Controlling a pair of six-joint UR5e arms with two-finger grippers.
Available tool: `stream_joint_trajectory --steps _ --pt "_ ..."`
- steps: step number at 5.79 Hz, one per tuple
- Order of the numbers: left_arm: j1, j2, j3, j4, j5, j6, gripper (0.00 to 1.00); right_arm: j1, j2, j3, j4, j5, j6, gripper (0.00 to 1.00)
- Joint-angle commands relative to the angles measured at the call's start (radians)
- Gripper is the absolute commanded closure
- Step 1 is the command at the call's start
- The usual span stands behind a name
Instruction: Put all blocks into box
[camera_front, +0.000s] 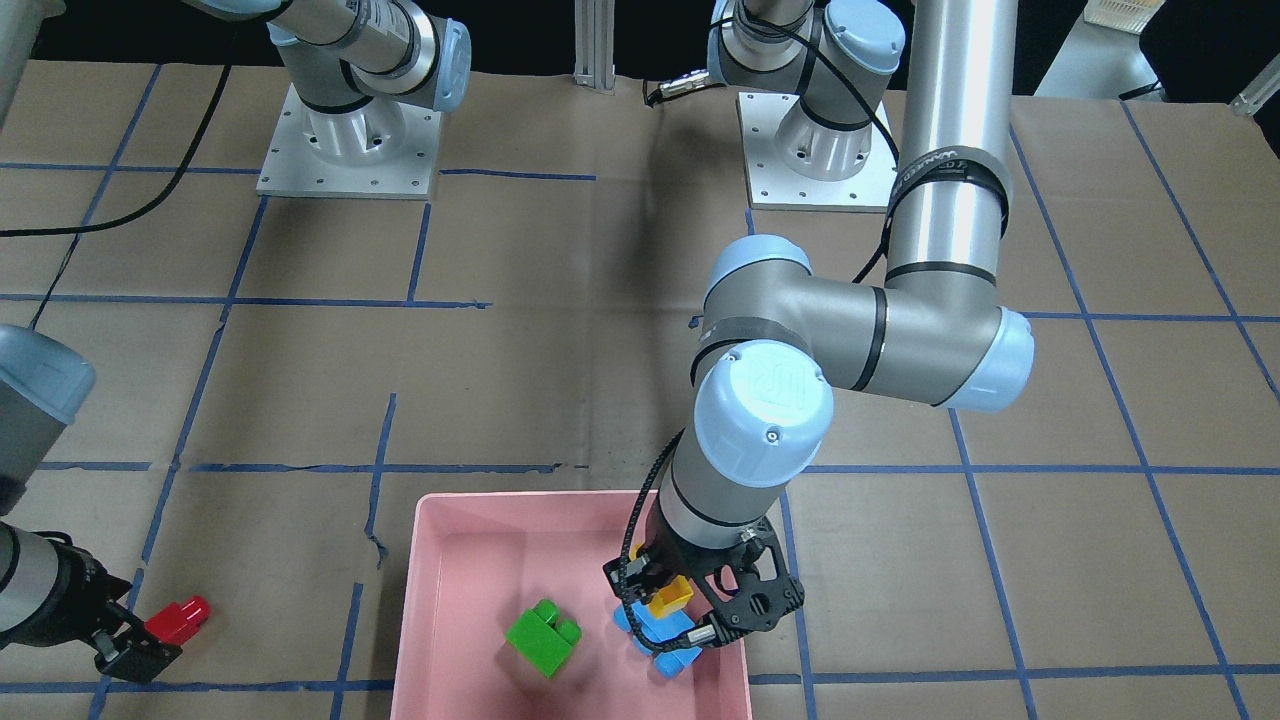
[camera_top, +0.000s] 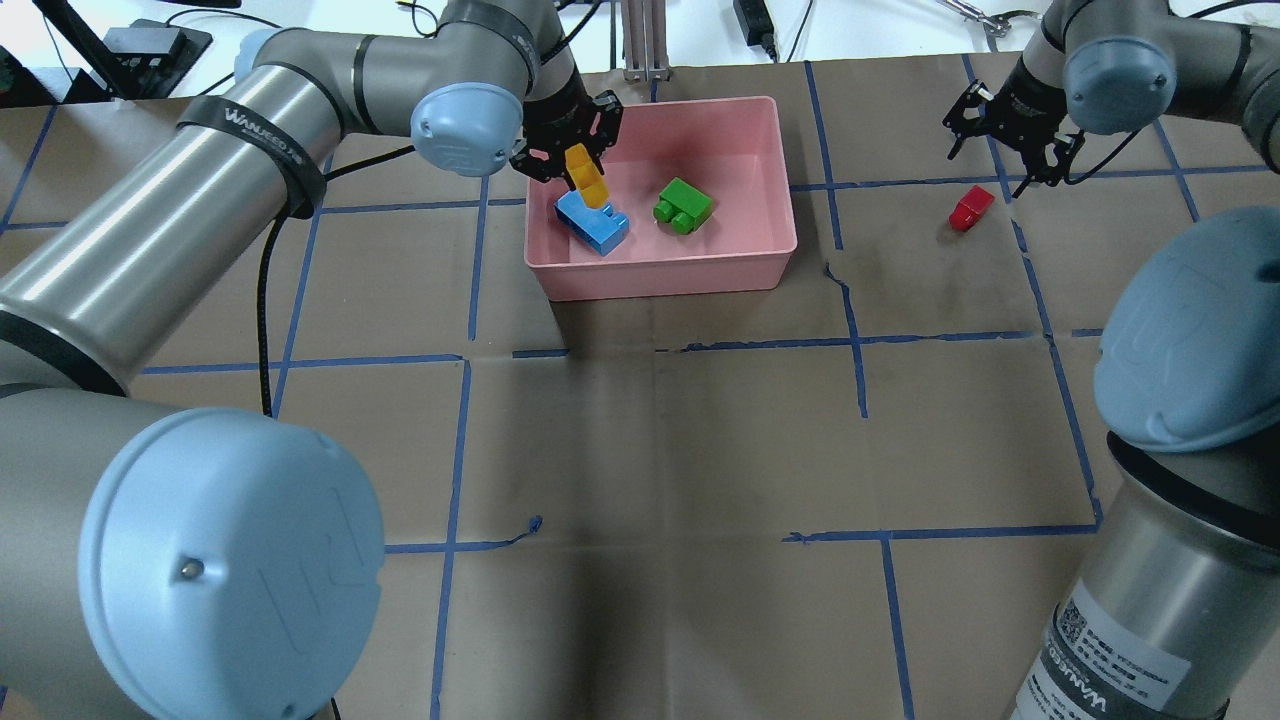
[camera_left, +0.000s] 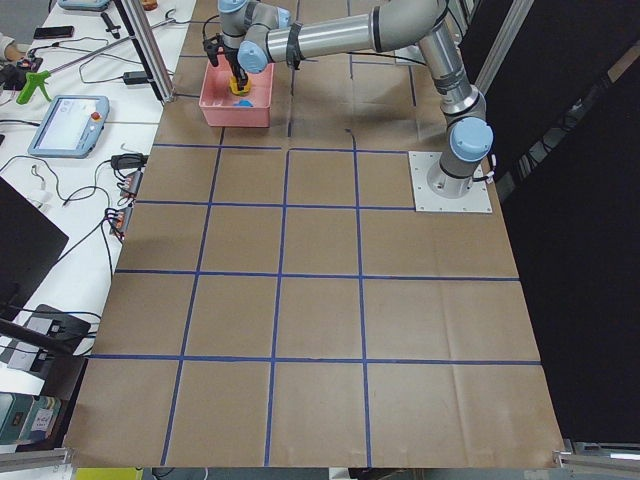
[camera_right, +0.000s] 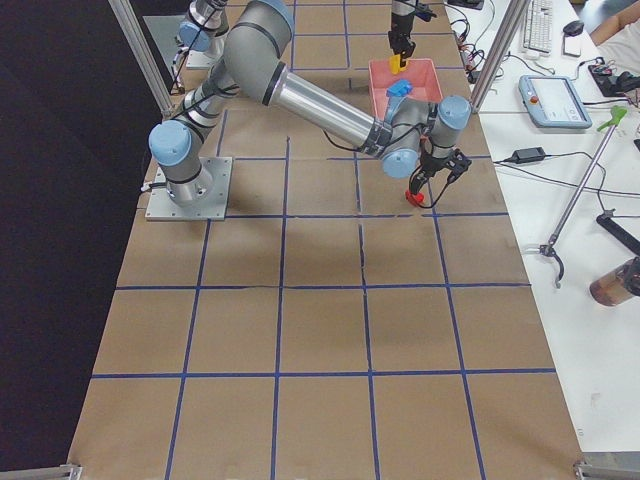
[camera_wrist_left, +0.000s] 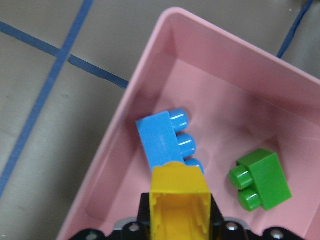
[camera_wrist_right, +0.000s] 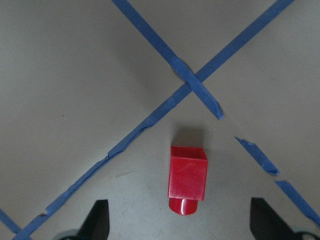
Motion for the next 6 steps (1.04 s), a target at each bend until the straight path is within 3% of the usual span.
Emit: stream_joint_trajectory --steps 1,2,3,5,6 --pt "-0.032 -0.044 -0.008 0.045 -0.008 -0.003 0.94 0.001 0.015 0.090 -0.124 0.000 0.005 0.01" --pt "-0.037 -0.022 -0.009 0.040 -0.009 0.013 0.29 -0.001 0.014 0.090 -0.123 -0.006 0.005 0.01" --pt "-0.034 -0.002 -0.015 0.033 -0.002 0.053 0.01 -0.001 0.007 0.090 -0.118 -0.008 0.006 0.04" --pt "-0.034 0.061 -0.034 0.011 0.003 0.055 0.01 -0.001 0.010 0.090 -0.115 0.003 0.005 0.36" --pt "-0.003 0.149 -0.034 -0.094 0.004 0.085 0.01 -0.001 0.007 0.089 -0.113 0.005 0.005 0.46"
